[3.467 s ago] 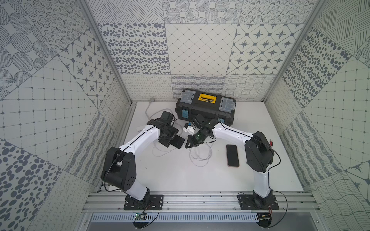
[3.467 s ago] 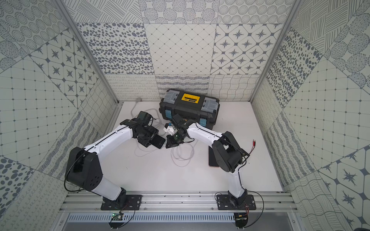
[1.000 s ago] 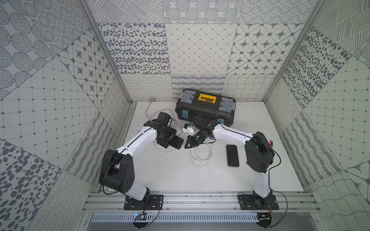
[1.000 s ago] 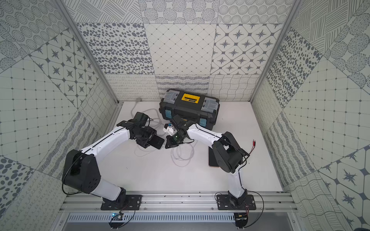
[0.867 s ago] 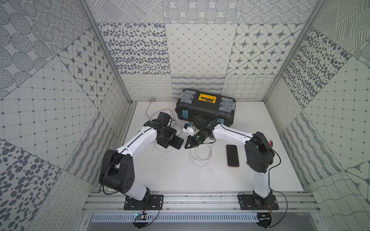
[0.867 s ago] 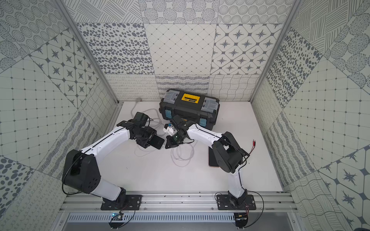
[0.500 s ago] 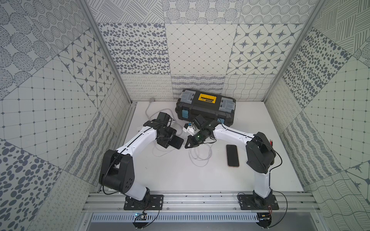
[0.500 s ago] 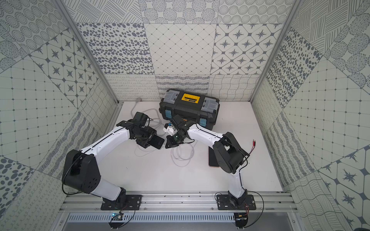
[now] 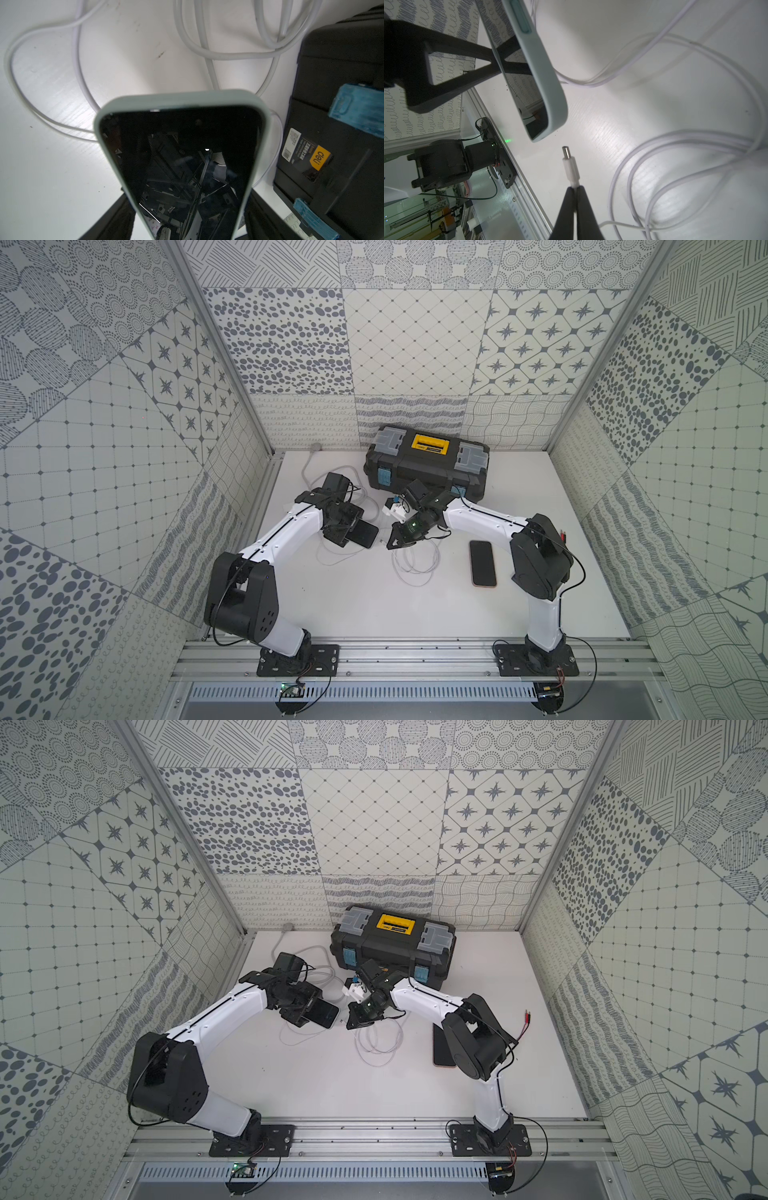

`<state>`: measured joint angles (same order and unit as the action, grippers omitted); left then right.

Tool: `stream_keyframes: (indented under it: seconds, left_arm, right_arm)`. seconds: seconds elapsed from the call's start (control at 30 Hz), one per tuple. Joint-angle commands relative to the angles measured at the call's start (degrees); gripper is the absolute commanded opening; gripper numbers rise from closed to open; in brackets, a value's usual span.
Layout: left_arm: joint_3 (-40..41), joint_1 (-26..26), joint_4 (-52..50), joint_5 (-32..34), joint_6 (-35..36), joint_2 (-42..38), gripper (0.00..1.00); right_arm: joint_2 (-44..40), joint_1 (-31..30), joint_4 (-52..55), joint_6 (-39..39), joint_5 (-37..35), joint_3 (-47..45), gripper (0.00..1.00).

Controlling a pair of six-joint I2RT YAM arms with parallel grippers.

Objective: Unplug the charging cable from the phone
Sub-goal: Remove the charging cable from the phone.

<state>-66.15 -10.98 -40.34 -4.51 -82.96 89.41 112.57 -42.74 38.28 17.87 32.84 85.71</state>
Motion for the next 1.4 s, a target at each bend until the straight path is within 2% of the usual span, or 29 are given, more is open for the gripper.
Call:
stream_keyframes:
  seconds: [0.0,0.2,0.53,0.63,0.73,0.8,0.9,1.13,1.2,1.37]
  left_arm:
    - [0.22,0.76,1.88,-0.23,0.95,-1.34,0.27]
    - [0.41,0.88,1.69,0.23,1.83,-2.42,0.27]
    - [0.97,0.88,0.97,-0.71,3.16,-3.55,0.27]
    - [1.42,0.81,1.17,-1.26,3.33,-3.59,0.26]
    - [1.55,0.68,1.47,-1.99,3.61,-3.17,0.26]
    - [1.63,0.42,1.64,-2.14,3.61,-2.9,0.26]
    - [1.72,-0.18,2.05,-2.46,3.7,-2.44,0.26]
    - [-1.28,-2.22,1.51,-1.77,5.41,-0.52,0.26]
    - [-2.26,-3.09,1.39,-1.55,5.84,0.47,0.26]
    - [-4.27,-5.42,1.32,-2.08,6.04,3.54,0.26]
  right_arm:
    - [-3.09,0.63,-1.01,1.29,-2.09,-1.37,0.0]
    - [-0.7,3.35,-1.12,5.08,-6.65,-0.84,0.0]
    - [4.17,4.09,-0.94,6.57,-11.66,3.76,0.0]
    - [5.63,4.12,-0.6,6.49,-12.2,4.91,0.05]
    - [6.42,4.13,-0.11,6.48,-12.37,6.01,0.21]
    - [6.13,4.24,0.16,6.29,-12.19,6.24,0.5]
    - [4.32,4.25,0.3,5.78,-13.22,5.84,0.68]
    - [-1.66,6.68,1.2,4.8,-15.51,3.02,0.74]
    - [-3.8,7.43,1.35,4.58,-15.98,1.46,0.79]
    - [-9.95,9.92,1.44,4.72,-17.22,-3.86,0.81]
